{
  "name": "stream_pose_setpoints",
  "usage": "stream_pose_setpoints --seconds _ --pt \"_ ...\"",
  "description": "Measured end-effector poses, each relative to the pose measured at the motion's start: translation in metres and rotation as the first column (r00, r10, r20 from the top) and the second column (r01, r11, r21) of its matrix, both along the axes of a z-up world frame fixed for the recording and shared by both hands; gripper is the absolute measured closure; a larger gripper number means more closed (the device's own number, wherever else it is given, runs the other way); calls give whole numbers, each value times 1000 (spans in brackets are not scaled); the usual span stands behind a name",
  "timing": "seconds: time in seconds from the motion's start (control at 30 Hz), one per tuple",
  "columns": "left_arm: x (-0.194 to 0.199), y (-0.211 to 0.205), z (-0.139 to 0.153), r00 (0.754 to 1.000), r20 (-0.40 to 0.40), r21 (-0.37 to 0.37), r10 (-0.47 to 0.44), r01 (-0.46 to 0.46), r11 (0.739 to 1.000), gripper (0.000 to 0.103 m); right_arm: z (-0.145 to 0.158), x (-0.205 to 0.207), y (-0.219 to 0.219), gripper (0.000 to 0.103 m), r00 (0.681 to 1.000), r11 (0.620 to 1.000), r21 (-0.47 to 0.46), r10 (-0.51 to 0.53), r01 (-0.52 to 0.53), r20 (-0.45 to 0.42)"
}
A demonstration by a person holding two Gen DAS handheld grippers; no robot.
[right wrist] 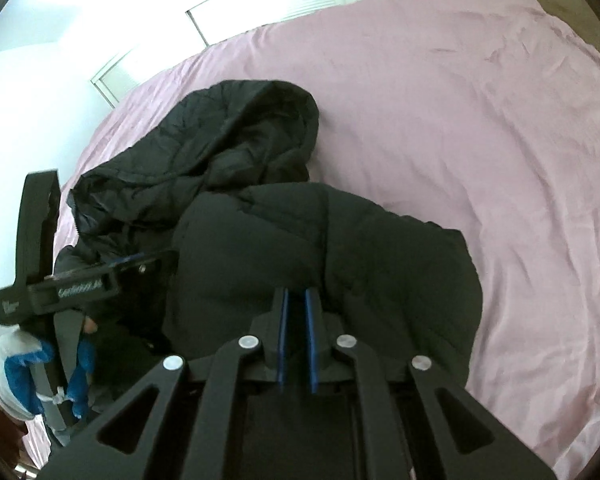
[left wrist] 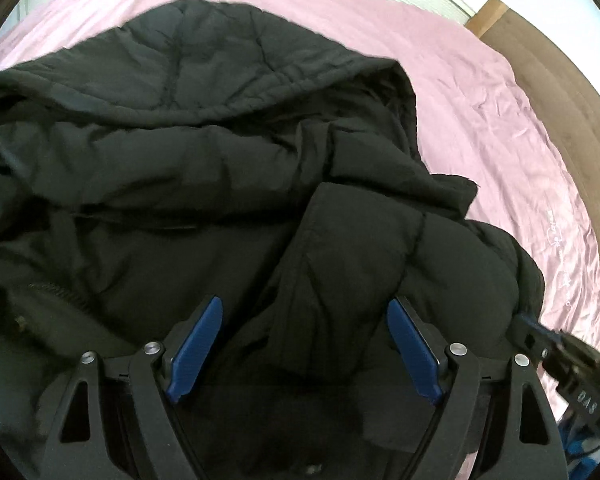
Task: Fold large clothes
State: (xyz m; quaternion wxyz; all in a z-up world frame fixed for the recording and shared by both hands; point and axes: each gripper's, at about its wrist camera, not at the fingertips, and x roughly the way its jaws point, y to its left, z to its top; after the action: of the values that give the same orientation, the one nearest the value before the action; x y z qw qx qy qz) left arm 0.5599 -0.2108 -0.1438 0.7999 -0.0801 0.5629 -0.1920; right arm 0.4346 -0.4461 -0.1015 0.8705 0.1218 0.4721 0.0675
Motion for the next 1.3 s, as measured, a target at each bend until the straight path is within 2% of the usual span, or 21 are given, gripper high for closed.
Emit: stream_pose_setpoints --seconds 0.13,0.2,0.27,0.3,0.33,0.37,0.47,0.67,0.8,0.9,1.03,1.1,1.2,1.23,1.27,1.3 --pt "6 -10 -12 999 -46 -62 -23 20 998 20 -15 4 -6 94 1000 1000 4 -8 8 -26" --pt "3 -14 -12 998 -47 -96 -46 41 995 35 -23 6 -9 94 999 1000 7 -10 10 -43" --pt "-2 -16 -10 997 -43 -98 -65 60 993 60 -31 9 -10 94 998 1000 8 -12 13 -59" --pt "-4 -14 -9 997 -42 -109 -65 60 992 67 -33 10 -11 94 998 1000 9 -15 16 -64" --pt "-7 -11 -6 997 -45 -126 -60 54 991 80 -35 11 -11 94 997 1000 11 -19 20 -69" --pt "-10 -7 -3 997 -50 -148 -53 45 988 87 -38 11 -10 94 997 1000 20 -21 22 -73" --pt "-23 -5 12 999 -22 -151 -47 43 988 93 -40 10 -5 94 997 1000 20 -13 15 -76" --pt "-77 30 53 1000 -1 -209 5 -6 978 94 -37 4 13 93 996 999 15 50 -49 -79" --pt "-118 59 69 998 -17 -212 56 -58 976 94 -33 -10 43 93 985 987 37 158 -155 -77" --pt "-150 77 62 995 -52 -188 80 -88 978 94 -35 -26 75 93 965 968 25 249 -248 -77" --pt "-182 81 36 996 -81 -98 42 -50 994 92 -49 -43 109 93 942 944 -52 318 -325 -104" --pt "-189 86 33 996 -77 -92 47 -54 994 87 -55 -48 114 93 942 945 -59 315 -323 -115" --pt "-200 96 42 997 -51 -89 61 -65 994 78 -55 -52 114 93 951 954 -70 283 -293 -123" --pt "-204 99 48 998 -36 -83 59 -62 995 71 -54 -53 112 92 953 956 -71 274 -285 -126" --pt "-207 104 56 998 -14 -66 61 -61 996 66 -52 -53 110 91 955 957 -71 270 -280 -126" --pt "-212 110 66 998 15 -49 65 -64 997 64 -47 -56 109 86 957 959 -77 264 -274 -123"
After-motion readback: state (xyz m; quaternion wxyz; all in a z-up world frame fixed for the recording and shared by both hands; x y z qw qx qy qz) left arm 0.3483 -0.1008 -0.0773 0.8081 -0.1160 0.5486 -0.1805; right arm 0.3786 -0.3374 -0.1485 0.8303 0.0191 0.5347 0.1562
